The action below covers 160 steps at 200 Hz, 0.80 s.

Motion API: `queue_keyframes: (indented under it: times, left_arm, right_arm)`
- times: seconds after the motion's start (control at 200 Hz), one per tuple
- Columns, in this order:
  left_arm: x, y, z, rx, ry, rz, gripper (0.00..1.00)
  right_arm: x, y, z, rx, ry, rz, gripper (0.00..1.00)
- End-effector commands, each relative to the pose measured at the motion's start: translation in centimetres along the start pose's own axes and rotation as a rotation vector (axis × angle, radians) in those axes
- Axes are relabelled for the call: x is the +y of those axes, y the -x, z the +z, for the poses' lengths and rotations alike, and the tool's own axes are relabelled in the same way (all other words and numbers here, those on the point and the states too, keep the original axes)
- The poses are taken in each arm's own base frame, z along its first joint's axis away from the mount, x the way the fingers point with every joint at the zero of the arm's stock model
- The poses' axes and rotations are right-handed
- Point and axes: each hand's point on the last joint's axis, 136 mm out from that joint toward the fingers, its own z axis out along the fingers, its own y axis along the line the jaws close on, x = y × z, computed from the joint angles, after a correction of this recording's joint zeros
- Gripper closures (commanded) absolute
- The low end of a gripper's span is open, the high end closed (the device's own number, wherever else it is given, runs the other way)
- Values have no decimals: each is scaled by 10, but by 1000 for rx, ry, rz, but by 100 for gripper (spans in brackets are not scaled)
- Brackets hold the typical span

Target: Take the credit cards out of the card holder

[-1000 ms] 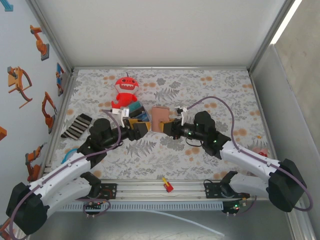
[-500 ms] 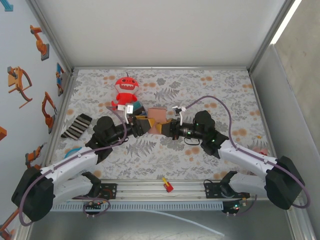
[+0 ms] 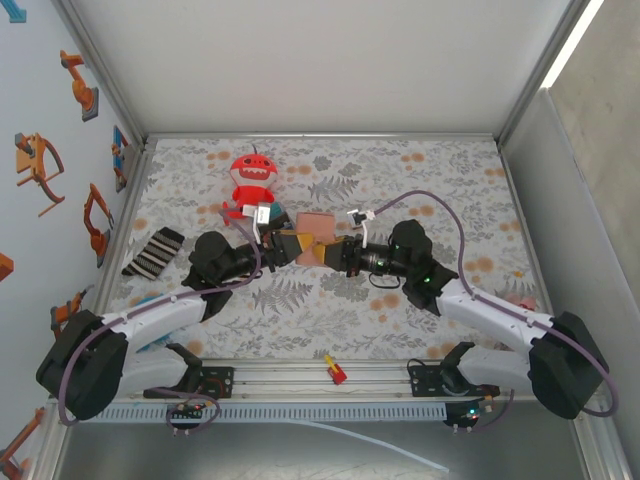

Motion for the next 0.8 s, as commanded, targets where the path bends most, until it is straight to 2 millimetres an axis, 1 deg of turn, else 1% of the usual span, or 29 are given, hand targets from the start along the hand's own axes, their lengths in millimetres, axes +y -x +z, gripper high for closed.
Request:
queue_keyframes:
  times: [0.0,0.06,0.11,0.175,0.255,0.326,0.441,0.546,0.731,0.796]
  left_arm:
    - [-13,4,4,12,-48,0,88]
    - [-11,3,3,20,-35,6,91]
    - [-11,2,2,29,-20,15,92]
    - [-9,0,0,50,12,32,94]
    - [-6,0,-3,78,81,67,97]
    - [-2,0,-9,97,156,112,98]
    - [5,5,-21,92,274,171,99]
    - [12,12,-30,64,361,193,100]
    - [17,19,-37,19,420,198,100]
    - [19,19,-37,20,424,198,100]
  right_arm:
    - [22,9,-5,-37,57,-68,96]
    - [16,7,-7,-30,14,-65,91]
    - [9,6,-11,-22,-47,-61,80]
    - [2,4,-16,-15,-106,-60,73]
    - [-4,4,-23,-23,-167,-60,59]
    - [-10,4,-30,-34,-224,-57,54]
    - [-23,7,-40,-56,-332,-34,53]
    - [-27,10,-43,-67,-402,-37,54]
    - [-29,14,-38,-69,-555,-83,54]
    - [-29,18,-32,-82,-564,-65,58]
